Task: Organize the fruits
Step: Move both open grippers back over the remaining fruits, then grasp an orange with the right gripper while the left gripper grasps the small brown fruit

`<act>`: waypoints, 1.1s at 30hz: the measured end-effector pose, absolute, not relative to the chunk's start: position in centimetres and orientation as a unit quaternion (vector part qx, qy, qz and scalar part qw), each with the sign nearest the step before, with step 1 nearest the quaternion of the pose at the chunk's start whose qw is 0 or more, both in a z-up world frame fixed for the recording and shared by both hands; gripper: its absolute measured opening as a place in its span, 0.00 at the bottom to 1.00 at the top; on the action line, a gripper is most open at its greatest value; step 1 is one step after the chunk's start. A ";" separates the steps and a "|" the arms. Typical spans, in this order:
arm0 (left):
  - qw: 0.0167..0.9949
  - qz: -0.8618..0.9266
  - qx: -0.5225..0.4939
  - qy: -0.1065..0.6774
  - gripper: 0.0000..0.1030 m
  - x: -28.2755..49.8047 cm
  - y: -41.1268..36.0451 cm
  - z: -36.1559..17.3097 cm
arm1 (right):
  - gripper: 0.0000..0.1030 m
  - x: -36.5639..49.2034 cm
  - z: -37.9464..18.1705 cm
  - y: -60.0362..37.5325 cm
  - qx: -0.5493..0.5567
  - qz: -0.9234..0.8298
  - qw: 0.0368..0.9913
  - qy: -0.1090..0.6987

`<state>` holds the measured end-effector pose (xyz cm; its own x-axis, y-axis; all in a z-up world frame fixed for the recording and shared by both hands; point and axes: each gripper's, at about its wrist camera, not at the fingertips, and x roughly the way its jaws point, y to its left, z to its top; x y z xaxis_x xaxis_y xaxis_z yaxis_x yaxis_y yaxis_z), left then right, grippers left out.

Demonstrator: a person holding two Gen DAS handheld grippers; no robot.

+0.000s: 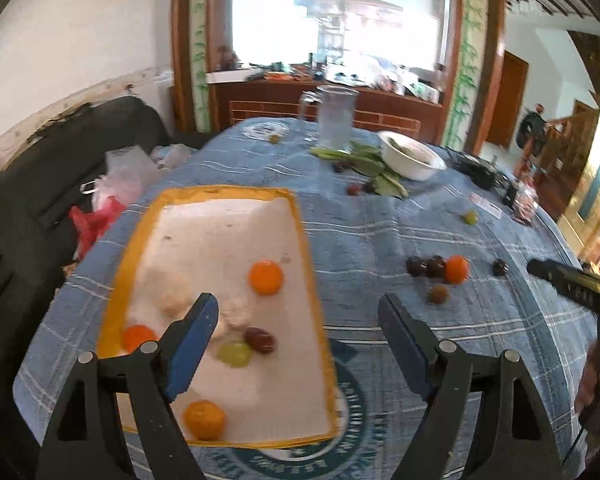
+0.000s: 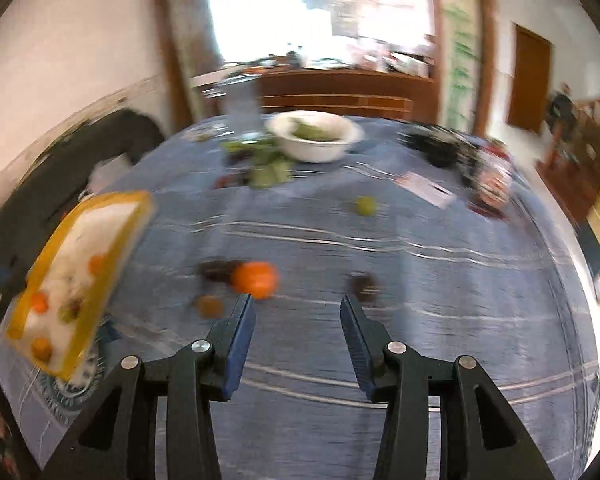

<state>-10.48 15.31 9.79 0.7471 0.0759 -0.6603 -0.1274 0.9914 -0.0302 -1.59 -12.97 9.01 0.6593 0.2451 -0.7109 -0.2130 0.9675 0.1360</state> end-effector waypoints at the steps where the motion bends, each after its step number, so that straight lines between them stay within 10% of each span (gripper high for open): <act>1: 0.933 0.048 -0.033 0.354 0.79 -10.3 14.7 9.6 | 0.46 -1.1 8.8 -13.6 0.034 0.123 0.908 0.398; 33: 0.903 -0.097 0.023 0.418 0.79 -1.4 4.2 3.4 | 0.37 5.0 4.5 -9.8 0.070 0.185 0.881 0.429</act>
